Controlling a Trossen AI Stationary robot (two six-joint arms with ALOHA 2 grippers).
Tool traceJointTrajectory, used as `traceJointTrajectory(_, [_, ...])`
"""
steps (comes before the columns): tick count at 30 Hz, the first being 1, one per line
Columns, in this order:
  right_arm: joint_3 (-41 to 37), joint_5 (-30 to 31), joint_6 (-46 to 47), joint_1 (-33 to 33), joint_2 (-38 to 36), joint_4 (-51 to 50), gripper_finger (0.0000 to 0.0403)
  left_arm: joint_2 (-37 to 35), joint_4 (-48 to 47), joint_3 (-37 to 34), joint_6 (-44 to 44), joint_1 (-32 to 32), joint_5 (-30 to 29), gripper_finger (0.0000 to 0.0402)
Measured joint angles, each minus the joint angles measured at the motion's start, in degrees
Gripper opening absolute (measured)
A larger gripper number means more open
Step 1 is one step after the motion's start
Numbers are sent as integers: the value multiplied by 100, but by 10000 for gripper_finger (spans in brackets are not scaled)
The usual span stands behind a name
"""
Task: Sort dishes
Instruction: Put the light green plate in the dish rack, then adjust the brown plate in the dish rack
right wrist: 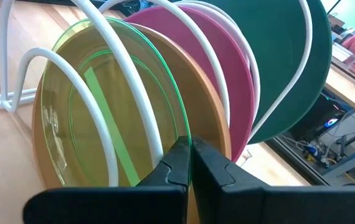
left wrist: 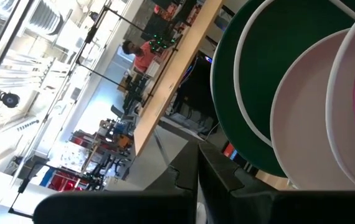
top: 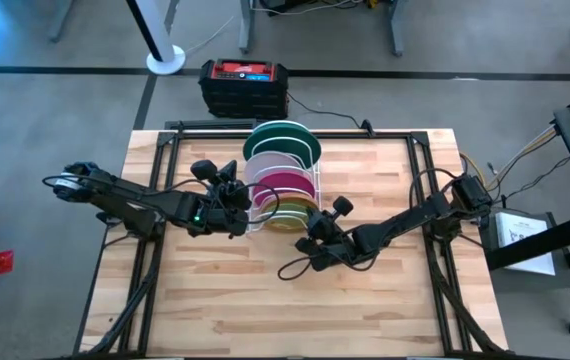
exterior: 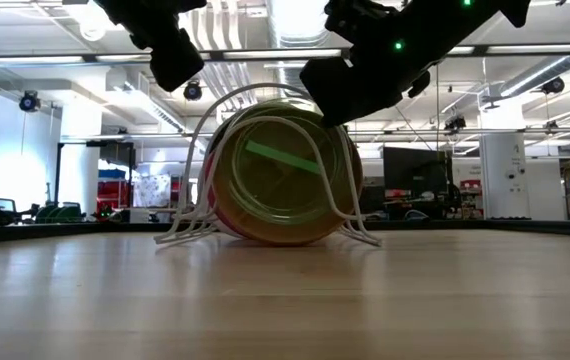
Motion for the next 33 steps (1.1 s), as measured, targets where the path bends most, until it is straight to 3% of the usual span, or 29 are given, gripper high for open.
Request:
traceJointTrajectory(17, [0, 7, 109, -11, -2, 0, 75, 0, 0, 0, -1, -1, 0, 0])
traceJointTrajectory(27, [2, 6, 25, 5, -4, 0, 72, 0, -2, 0, -2, -1, 0, 0])
traceJointTrajectory(33, [39, -6, 179, 339, -220, -66, 57, 0, -4, 0, 5, -1, 0, 0])
